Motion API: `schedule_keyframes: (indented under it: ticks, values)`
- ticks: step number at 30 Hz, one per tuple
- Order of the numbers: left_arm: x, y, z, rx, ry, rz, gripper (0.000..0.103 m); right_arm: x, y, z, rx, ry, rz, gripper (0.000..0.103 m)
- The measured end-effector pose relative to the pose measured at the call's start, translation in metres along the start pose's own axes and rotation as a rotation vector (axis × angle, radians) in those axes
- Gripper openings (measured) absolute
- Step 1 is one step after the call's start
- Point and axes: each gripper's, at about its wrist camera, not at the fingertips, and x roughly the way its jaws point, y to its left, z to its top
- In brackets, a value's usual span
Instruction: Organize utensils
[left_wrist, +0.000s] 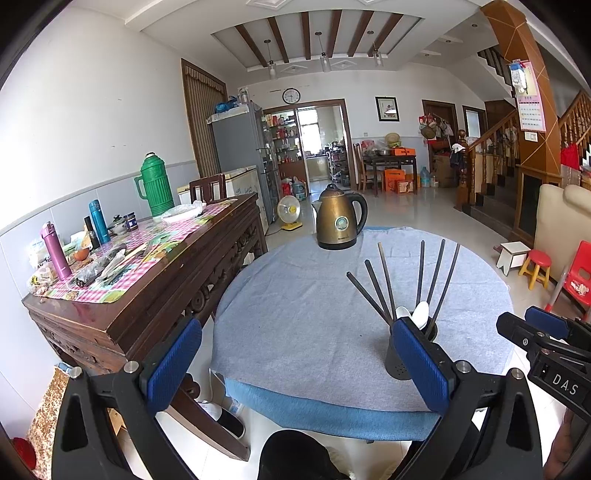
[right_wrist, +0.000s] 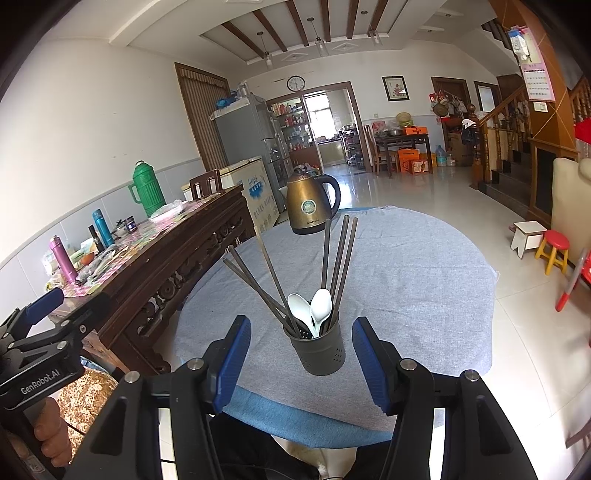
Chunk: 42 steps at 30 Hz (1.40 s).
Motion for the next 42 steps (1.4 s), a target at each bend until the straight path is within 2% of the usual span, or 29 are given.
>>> schedule_keyframes:
  ticks: [42]
  values:
    - [0.0053, 0.0029, -0.0079, 0.004, 0.009, -0.004, 0.103, -0.0003, 0.0016, -0.0024, -0.009, 0.002, 0.004, 0.061]
